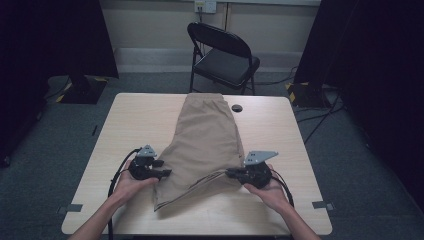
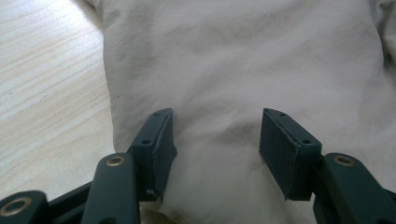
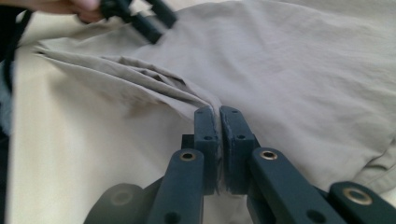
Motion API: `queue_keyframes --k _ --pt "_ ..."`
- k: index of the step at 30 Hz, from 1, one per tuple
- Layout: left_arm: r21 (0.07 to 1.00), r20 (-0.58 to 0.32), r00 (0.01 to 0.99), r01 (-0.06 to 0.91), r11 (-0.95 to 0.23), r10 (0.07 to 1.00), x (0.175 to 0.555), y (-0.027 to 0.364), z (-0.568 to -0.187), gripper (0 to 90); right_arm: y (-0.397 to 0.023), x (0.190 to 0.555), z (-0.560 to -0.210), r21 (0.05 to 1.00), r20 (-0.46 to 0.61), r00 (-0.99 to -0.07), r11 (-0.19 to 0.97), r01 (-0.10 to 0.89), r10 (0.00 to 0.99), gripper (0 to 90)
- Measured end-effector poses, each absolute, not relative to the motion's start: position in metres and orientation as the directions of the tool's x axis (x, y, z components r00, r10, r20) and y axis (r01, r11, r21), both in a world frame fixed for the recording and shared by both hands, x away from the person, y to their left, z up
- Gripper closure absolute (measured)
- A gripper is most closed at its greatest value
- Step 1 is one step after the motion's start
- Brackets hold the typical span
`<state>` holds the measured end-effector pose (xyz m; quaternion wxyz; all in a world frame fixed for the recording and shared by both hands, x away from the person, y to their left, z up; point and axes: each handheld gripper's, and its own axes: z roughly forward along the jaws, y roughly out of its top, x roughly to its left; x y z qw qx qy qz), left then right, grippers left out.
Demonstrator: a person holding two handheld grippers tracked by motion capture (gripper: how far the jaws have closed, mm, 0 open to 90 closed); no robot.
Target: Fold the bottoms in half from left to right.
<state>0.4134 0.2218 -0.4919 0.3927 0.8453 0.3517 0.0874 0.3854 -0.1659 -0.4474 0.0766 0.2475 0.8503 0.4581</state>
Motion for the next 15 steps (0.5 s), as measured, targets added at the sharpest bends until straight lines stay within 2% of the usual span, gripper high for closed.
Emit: queue_keyframes --k 9,15 --pt "0.719 -0.148 0.729 0.543 -0.434 0.668 0.413 0.226 -0.489 45.0 -0.162 0.415 -0.478 0.76 0.12 -0.821 0.48 0.438 0.558 86.2" --pt "0.789 -0.19 0.74 0.506 -0.348 0.645 0.4 0.237 -0.468 47.3 -0.16 0.416 -0.485 0.749 0.111 -0.815 0.491 0.445 0.568 86.0"
